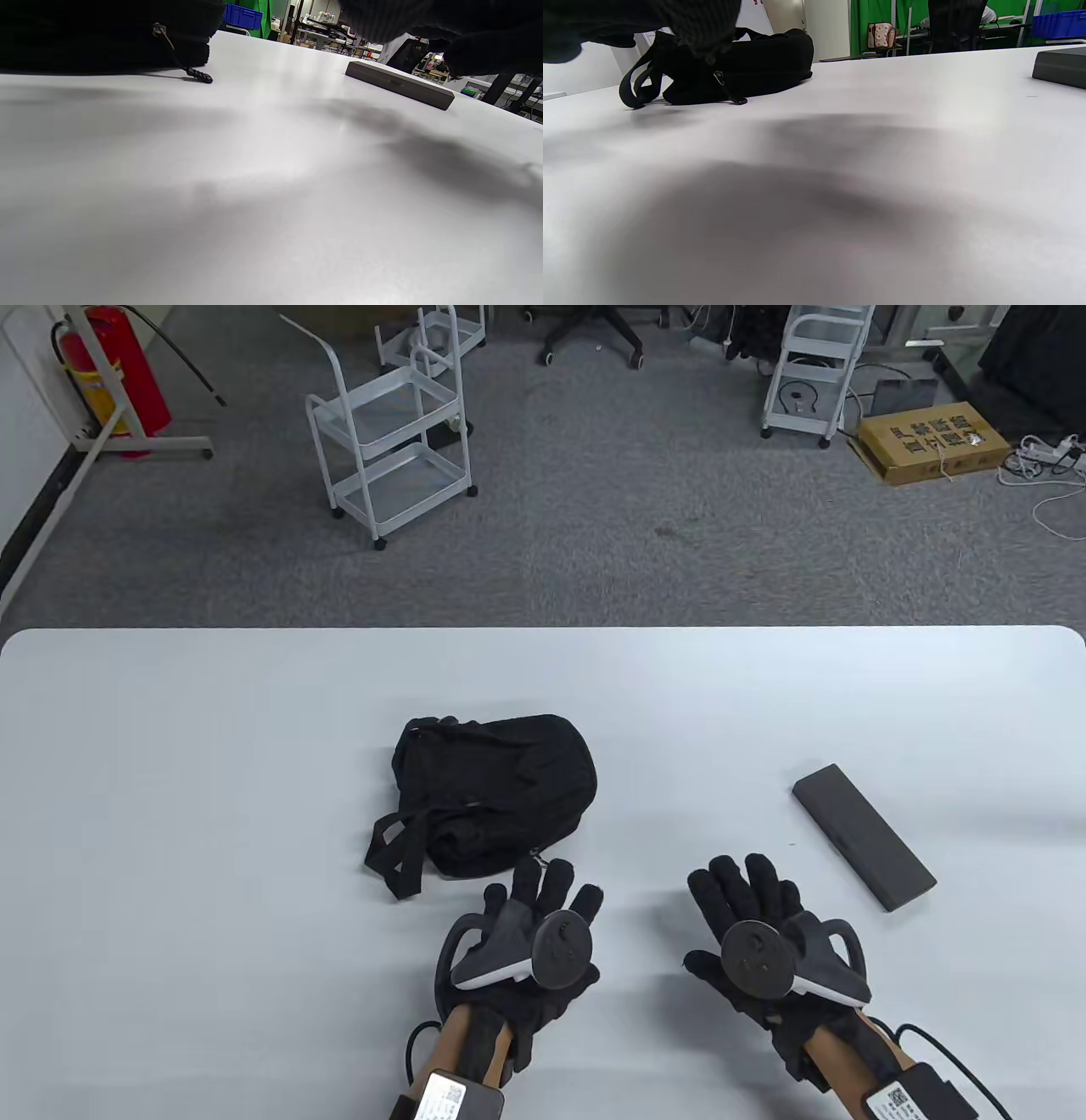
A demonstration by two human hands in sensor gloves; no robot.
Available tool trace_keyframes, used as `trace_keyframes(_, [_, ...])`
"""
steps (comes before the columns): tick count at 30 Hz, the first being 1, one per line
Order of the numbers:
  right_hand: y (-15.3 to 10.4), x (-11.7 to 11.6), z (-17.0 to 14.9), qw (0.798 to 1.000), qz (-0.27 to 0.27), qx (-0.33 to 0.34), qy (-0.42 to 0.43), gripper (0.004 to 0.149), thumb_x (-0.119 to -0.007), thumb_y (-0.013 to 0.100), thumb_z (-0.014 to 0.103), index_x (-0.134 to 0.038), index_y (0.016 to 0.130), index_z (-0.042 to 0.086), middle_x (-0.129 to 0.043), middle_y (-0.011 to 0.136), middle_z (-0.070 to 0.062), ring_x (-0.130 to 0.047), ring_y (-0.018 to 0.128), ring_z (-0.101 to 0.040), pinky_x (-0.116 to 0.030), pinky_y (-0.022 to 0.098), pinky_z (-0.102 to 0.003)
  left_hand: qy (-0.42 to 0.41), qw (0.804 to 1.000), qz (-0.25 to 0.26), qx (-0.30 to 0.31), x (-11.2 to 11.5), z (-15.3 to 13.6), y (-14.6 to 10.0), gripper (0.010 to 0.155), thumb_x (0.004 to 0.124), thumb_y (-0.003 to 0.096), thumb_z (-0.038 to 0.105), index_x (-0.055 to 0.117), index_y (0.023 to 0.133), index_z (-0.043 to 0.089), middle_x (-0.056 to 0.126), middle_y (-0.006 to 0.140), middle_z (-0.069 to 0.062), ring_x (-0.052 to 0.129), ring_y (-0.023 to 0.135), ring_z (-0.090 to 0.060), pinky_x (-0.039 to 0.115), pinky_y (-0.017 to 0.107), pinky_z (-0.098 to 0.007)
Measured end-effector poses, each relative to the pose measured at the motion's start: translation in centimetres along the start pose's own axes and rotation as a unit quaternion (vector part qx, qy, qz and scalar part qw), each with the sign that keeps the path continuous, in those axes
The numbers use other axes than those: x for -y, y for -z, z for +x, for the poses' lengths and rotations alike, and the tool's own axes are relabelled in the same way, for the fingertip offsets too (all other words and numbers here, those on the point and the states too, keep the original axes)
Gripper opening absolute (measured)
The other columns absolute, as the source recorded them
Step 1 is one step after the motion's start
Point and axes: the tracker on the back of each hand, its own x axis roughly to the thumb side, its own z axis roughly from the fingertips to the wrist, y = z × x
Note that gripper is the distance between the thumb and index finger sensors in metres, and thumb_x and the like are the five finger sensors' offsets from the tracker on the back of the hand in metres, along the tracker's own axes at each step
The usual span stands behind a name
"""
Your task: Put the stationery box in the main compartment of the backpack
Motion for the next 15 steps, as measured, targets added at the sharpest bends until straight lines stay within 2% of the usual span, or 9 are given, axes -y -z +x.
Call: trace_keyframes(15, [-0.07,0.27,-0.87,1.0,0.002,-0.013,0.005,0.087,-0.062,0.057,0.052,-0.007,0.113,0.015,-0.006,0.119,-0.02,-0.008,0.105,-0.064,-0.028,0.073,-0.077,-0.008,1.0,0.002,-0.003,-0.08,-0.31,-0.22,0.081,0.061,0.0551,0.046,0.016,0.116,0.017,-0.007,0.113,-0.023,-0.003,0.098,-0.059,0.018,0.066,-0.08])
